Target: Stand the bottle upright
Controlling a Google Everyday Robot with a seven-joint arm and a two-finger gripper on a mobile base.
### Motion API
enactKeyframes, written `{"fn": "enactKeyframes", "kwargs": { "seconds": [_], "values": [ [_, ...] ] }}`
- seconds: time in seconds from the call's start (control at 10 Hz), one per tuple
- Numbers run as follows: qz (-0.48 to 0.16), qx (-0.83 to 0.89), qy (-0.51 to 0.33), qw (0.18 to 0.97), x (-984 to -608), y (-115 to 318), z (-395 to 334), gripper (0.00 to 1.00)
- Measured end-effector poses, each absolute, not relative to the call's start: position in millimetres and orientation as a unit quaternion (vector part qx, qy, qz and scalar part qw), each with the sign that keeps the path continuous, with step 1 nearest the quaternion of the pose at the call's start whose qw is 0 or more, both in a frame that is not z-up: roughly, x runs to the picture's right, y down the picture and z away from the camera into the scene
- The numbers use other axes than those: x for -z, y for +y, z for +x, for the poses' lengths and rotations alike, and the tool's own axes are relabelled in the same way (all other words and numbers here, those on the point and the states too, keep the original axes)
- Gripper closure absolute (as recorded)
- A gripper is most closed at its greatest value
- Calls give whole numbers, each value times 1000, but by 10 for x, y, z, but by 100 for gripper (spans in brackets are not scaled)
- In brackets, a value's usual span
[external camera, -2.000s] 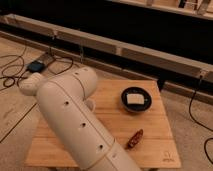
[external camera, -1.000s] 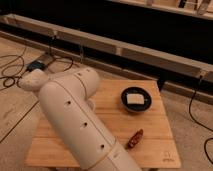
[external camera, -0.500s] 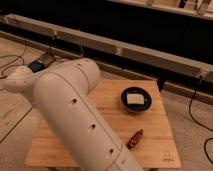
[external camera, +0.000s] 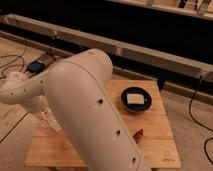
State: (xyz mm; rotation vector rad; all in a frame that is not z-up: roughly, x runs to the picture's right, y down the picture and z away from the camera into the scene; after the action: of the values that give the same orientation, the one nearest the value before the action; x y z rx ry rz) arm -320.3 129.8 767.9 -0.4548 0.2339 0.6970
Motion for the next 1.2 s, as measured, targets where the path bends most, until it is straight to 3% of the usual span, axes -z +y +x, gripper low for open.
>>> {"fn": "enactKeyframes", "kwargs": {
  "seconds": [1.2],
  "values": [
    [-170,-408,-70,894,-7646,1099,-2989,100]
  ]
}}
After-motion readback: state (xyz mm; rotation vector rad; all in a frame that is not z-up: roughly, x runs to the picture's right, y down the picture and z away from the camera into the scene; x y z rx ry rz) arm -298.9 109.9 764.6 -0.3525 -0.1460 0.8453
